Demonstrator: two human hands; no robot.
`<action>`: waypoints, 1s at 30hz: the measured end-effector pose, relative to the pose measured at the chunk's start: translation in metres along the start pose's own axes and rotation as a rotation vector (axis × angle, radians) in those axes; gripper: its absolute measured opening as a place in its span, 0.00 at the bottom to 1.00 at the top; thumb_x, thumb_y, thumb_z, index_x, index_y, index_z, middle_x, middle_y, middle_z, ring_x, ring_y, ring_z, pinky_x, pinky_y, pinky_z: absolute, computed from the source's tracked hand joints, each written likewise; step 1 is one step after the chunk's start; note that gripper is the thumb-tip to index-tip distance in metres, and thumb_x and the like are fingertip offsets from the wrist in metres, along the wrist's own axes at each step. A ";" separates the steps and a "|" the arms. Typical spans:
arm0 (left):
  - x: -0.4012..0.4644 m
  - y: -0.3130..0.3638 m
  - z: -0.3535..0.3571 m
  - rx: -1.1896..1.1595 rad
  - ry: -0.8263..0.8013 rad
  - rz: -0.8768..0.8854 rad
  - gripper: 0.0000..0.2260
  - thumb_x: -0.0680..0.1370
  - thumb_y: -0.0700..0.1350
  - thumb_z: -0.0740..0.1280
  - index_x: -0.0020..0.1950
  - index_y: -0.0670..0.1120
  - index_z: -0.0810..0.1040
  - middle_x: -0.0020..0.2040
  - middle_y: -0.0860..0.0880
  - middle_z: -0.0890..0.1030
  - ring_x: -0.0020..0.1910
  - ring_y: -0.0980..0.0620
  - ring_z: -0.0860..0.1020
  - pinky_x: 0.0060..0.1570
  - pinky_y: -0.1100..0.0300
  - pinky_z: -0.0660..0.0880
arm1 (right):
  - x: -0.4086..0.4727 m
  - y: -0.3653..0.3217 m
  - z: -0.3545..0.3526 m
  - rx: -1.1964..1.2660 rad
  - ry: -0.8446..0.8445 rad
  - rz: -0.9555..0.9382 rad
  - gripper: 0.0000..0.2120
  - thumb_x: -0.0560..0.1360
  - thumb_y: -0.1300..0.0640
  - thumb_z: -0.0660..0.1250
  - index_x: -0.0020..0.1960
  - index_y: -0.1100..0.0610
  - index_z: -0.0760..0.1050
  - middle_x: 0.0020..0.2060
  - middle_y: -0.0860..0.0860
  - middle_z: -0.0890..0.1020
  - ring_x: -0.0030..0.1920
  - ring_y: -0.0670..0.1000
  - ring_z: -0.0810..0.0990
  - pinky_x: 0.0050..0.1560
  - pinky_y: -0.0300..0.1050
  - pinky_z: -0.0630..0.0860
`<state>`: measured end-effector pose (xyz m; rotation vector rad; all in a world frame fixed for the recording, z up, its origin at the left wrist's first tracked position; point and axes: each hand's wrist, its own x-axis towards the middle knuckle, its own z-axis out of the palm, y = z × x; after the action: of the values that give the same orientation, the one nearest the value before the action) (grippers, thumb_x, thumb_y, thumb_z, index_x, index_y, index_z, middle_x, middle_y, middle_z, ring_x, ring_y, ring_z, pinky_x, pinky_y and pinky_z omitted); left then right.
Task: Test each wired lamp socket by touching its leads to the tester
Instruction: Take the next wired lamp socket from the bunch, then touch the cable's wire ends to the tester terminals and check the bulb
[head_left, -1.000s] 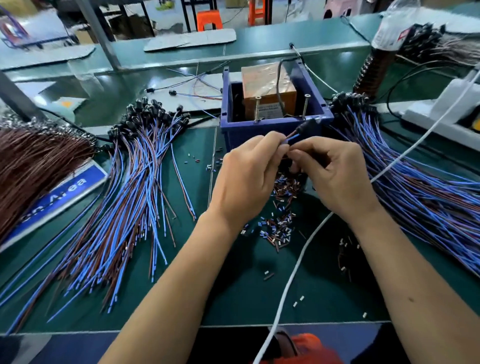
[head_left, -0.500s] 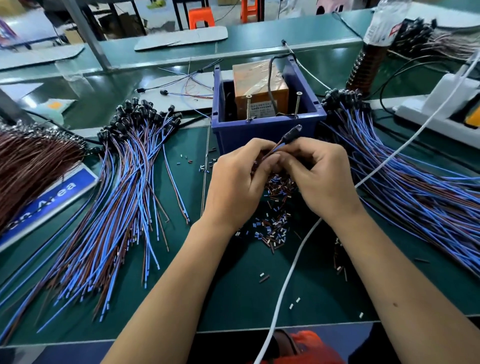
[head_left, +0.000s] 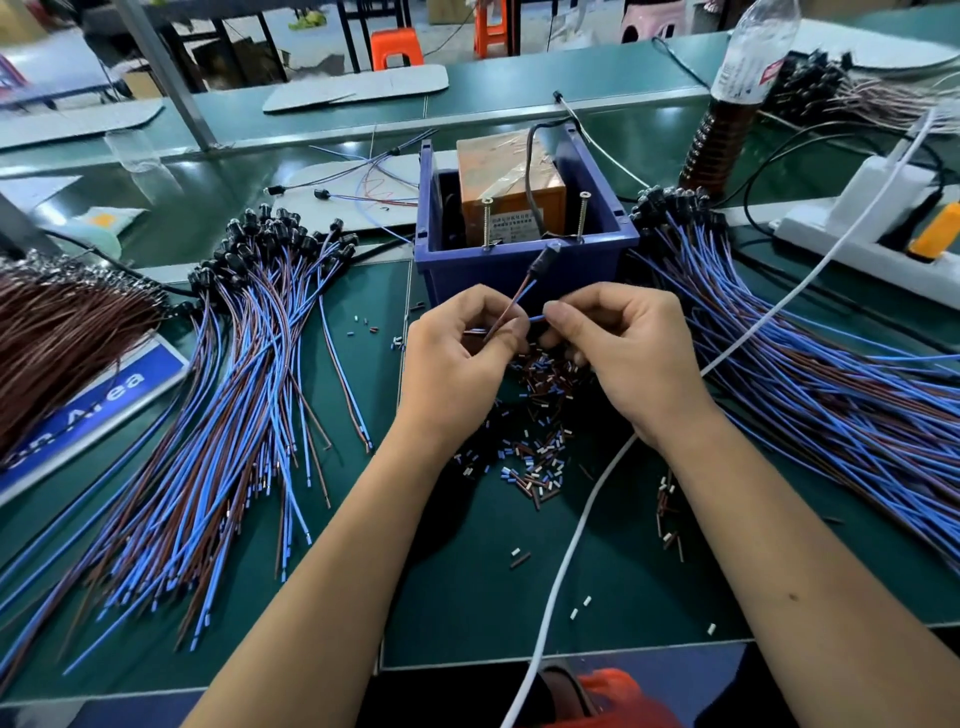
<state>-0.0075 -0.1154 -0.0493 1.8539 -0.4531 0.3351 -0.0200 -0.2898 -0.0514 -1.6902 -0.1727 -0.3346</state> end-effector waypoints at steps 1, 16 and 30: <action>0.000 -0.001 -0.001 -0.012 -0.007 -0.014 0.05 0.78 0.41 0.70 0.43 0.49 0.80 0.35 0.53 0.82 0.38 0.55 0.80 0.44 0.56 0.78 | 0.000 0.000 0.000 0.003 -0.006 0.004 0.03 0.78 0.54 0.75 0.46 0.52 0.86 0.36 0.51 0.87 0.33 0.48 0.81 0.36 0.38 0.77; 0.001 0.004 -0.001 -0.197 -0.083 -0.085 0.05 0.78 0.42 0.69 0.42 0.48 0.79 0.32 0.52 0.79 0.27 0.61 0.72 0.31 0.73 0.66 | -0.001 -0.004 0.000 0.058 -0.016 -0.026 0.07 0.80 0.54 0.73 0.43 0.52 0.83 0.32 0.51 0.84 0.33 0.43 0.79 0.36 0.34 0.74; 0.000 0.013 -0.004 -0.410 0.077 -0.124 0.08 0.78 0.40 0.69 0.39 0.46 0.78 0.32 0.49 0.77 0.24 0.59 0.66 0.26 0.68 0.63 | -0.003 -0.008 0.012 0.169 0.003 -0.046 0.04 0.77 0.62 0.75 0.52 0.59 0.85 0.37 0.46 0.85 0.34 0.40 0.79 0.39 0.33 0.75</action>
<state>-0.0133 -0.1156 -0.0372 1.4560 -0.3239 0.2103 -0.0236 -0.2762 -0.0457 -1.5202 -0.2322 -0.3473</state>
